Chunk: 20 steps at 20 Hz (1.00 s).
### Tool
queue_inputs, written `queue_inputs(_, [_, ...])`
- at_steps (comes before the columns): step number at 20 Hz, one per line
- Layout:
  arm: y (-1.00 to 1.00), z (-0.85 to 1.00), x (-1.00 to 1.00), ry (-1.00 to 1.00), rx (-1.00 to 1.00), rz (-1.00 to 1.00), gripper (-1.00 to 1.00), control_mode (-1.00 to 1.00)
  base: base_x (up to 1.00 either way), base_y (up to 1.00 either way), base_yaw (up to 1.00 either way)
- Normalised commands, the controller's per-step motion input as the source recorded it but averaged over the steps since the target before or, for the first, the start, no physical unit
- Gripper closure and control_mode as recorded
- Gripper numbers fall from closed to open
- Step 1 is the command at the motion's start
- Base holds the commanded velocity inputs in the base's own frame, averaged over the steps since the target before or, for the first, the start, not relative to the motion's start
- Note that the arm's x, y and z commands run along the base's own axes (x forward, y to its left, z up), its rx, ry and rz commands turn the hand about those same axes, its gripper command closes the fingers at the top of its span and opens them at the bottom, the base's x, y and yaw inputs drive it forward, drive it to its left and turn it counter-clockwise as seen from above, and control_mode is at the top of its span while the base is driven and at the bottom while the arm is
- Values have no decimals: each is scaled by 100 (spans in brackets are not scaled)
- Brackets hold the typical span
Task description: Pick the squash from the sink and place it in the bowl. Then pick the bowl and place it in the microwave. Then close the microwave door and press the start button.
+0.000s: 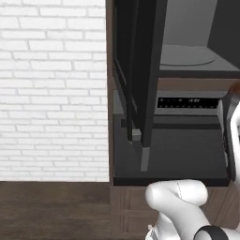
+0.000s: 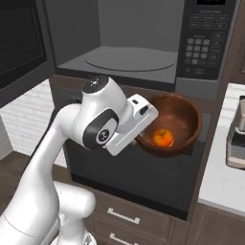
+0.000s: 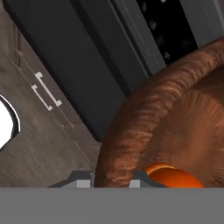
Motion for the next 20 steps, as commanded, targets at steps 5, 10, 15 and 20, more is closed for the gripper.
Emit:
queue_inputs(5, [97, 88, -10, -34, -9, 24, 100, -100, 0, 0, 0])
queue_inputs(10, [77, 84, 65, -24, -3, 14, 100, -100, 0, 0, 0])
queue_inputs(15, [31, 46, 100, 0, -1, 2, 100, -100, 0, 0, 0])
queue_inputs(20, [7, 30, 100, 0, 0, 0, 100, -100, 0, 0, 0])
